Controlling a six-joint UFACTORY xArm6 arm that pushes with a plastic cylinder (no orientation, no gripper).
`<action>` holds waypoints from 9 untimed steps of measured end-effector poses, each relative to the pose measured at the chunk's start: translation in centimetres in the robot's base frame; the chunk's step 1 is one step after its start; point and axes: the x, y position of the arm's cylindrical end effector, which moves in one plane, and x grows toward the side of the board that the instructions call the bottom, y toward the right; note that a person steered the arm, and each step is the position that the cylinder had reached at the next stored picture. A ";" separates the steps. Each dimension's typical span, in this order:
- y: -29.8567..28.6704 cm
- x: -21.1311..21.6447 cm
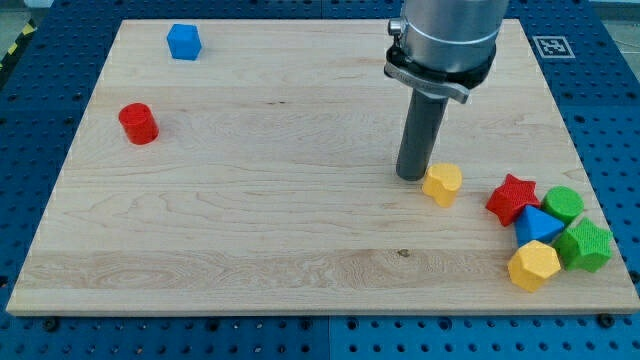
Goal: Move the blue cube to the middle of the board
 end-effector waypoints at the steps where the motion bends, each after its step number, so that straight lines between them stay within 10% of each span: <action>1: 0.0 0.6; 9: -0.2 2.0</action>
